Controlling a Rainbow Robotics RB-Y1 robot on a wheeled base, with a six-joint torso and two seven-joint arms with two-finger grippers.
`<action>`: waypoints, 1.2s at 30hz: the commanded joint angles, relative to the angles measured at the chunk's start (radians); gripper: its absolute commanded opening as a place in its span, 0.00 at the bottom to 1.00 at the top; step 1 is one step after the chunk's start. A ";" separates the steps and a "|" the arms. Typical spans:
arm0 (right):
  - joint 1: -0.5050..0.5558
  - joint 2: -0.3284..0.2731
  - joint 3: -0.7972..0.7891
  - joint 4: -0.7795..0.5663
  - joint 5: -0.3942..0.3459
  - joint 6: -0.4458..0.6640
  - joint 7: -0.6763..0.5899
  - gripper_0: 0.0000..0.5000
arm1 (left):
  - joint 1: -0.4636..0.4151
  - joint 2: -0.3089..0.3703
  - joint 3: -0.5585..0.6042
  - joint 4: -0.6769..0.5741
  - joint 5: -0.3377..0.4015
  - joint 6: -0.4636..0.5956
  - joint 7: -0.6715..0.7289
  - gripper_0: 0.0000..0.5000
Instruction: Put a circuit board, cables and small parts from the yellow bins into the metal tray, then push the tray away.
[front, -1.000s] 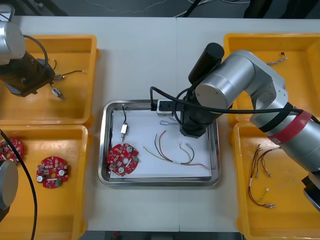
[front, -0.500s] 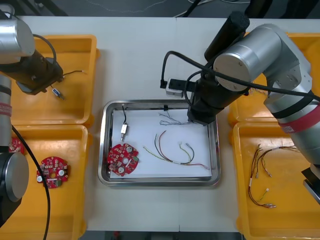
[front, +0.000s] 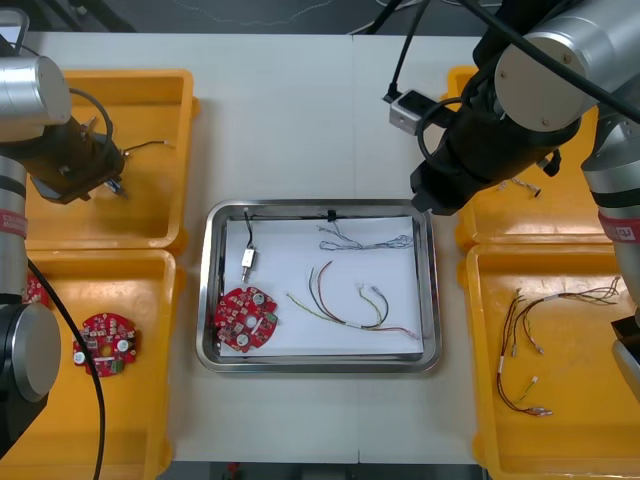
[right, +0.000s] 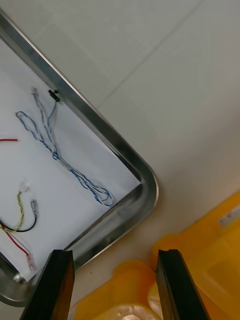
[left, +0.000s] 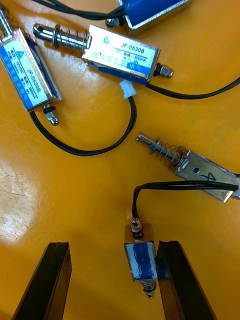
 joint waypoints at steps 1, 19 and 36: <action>-0.036 -0.020 -0.047 -0.074 0.044 0.023 -0.103 0.96 | -0.052 -0.029 0.026 -0.009 -0.020 -0.013 -0.056 1.00; 0.027 -0.143 -0.203 -0.092 0.049 0.023 -0.365 0.96 | -0.069 -0.067 0.031 -0.006 -0.046 -0.018 -0.055 1.00; 0.284 -0.266 -0.421 -0.243 -0.060 0.023 -0.368 0.96 | -0.069 -0.069 0.035 -0.003 -0.079 -0.028 -0.061 1.00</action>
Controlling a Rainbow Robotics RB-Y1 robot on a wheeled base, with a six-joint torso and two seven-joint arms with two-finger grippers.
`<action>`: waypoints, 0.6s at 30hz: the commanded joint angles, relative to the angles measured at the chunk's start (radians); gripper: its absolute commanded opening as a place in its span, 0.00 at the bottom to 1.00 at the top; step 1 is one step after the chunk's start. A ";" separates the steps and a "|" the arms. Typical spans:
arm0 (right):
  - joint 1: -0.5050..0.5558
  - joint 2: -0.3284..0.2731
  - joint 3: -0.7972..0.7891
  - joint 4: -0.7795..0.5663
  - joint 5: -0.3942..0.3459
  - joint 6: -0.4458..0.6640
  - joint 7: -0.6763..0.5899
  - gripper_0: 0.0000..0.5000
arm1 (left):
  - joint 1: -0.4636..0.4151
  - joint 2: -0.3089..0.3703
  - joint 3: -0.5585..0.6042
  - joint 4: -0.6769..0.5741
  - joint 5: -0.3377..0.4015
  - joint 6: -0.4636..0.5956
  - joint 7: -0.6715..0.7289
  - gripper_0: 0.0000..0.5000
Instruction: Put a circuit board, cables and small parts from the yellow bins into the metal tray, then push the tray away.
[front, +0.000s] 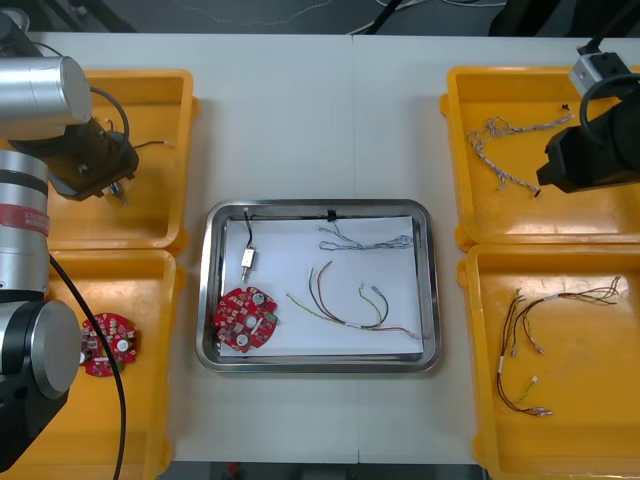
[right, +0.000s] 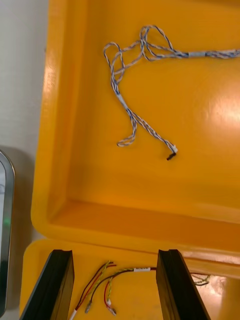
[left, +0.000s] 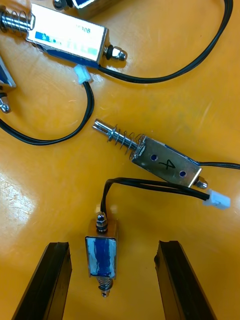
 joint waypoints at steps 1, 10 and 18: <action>0.084 -0.058 -0.128 -0.040 -0.060 0.003 0.001 0.96 | -0.048 -0.013 0.027 -0.007 -0.019 -0.013 -0.059 1.00; 0.183 -0.087 -0.160 -0.095 0.003 0.003 -0.014 0.96 | -0.048 -0.015 0.027 0.019 -0.010 -0.028 -0.056 1.00; 0.249 -0.087 -0.218 -0.110 -0.016 0.003 -0.022 1.00 | -0.048 -0.015 0.014 0.027 -0.002 -0.030 -0.053 1.00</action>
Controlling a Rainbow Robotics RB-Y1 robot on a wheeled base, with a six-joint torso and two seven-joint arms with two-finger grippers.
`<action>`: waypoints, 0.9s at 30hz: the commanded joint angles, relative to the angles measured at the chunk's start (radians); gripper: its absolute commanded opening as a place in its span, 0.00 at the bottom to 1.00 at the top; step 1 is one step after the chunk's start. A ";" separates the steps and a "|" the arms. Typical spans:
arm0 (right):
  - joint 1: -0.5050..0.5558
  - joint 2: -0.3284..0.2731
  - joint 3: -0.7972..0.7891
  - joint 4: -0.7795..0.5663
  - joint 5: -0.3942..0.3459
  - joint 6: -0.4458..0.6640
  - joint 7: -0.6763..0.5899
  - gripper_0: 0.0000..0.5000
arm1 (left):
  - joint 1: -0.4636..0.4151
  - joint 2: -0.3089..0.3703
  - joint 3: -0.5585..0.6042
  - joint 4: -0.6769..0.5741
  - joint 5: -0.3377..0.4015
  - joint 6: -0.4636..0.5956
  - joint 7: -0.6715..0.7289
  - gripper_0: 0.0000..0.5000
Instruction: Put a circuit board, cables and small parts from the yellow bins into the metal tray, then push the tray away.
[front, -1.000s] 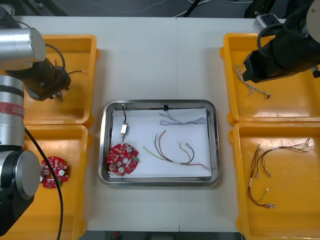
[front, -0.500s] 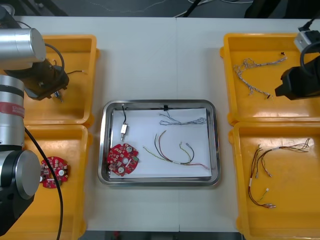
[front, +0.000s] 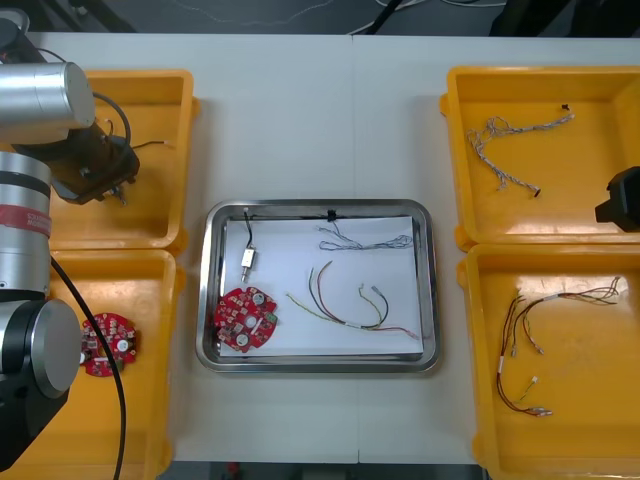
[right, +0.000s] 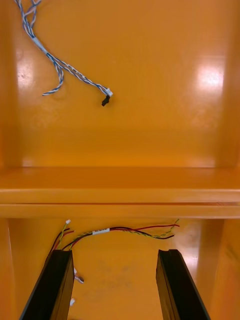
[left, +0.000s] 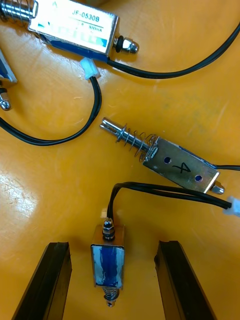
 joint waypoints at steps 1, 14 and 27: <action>0.058 -0.039 -0.075 -0.047 -0.010 0.003 -0.022 1.00 | -0.045 -0.014 0.013 -0.006 0.005 -0.010 -0.053 1.00; 0.165 -0.039 -0.150 -0.101 -0.027 0.003 -0.033 1.00 | -0.045 -0.012 0.007 -0.006 0.013 -0.010 -0.047 0.00; 0.210 -0.034 -0.164 -0.109 -0.053 0.003 -0.043 1.00 | -0.045 0.021 -0.001 -0.150 0.051 0.189 -0.047 0.00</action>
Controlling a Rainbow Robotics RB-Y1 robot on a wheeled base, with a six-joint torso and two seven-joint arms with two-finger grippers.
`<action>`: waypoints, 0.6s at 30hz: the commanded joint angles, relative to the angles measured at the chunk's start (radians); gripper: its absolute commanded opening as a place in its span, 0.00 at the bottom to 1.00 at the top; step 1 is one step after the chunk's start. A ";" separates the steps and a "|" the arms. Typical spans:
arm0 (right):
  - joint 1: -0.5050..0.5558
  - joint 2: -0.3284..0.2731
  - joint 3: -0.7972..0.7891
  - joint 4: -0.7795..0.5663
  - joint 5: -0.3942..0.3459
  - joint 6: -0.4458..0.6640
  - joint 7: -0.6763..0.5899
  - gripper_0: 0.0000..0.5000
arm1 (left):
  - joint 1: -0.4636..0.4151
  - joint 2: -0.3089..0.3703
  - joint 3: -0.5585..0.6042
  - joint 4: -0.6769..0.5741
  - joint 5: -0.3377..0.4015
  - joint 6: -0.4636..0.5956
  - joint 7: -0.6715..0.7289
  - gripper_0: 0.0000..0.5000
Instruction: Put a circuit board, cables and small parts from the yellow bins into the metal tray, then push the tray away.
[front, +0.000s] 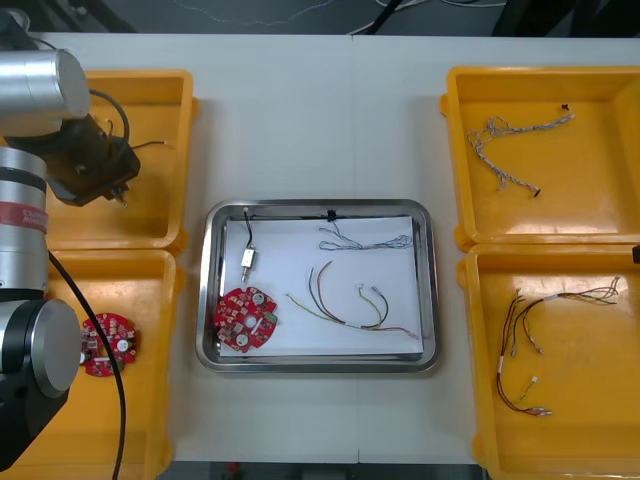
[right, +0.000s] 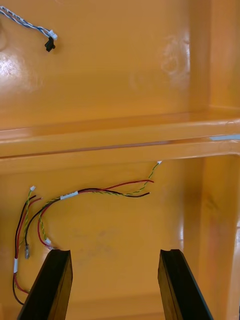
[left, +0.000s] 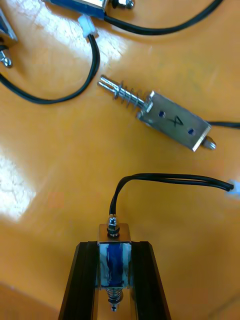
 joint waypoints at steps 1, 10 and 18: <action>0.022 -0.034 -0.031 -0.032 -0.022 0.003 -0.043 1.00 | -0.044 0.024 -0.001 -0.096 0.026 0.074 -0.046 0.00; 0.038 -0.022 -0.028 -0.032 -0.048 0.003 -0.048 1.00 | -0.043 0.039 -0.004 -0.212 0.046 0.209 -0.044 0.00; 0.062 0.000 -0.028 -0.032 -0.055 0.003 -0.066 1.00 | -0.041 0.050 -0.016 -0.330 0.076 0.277 -0.042 0.00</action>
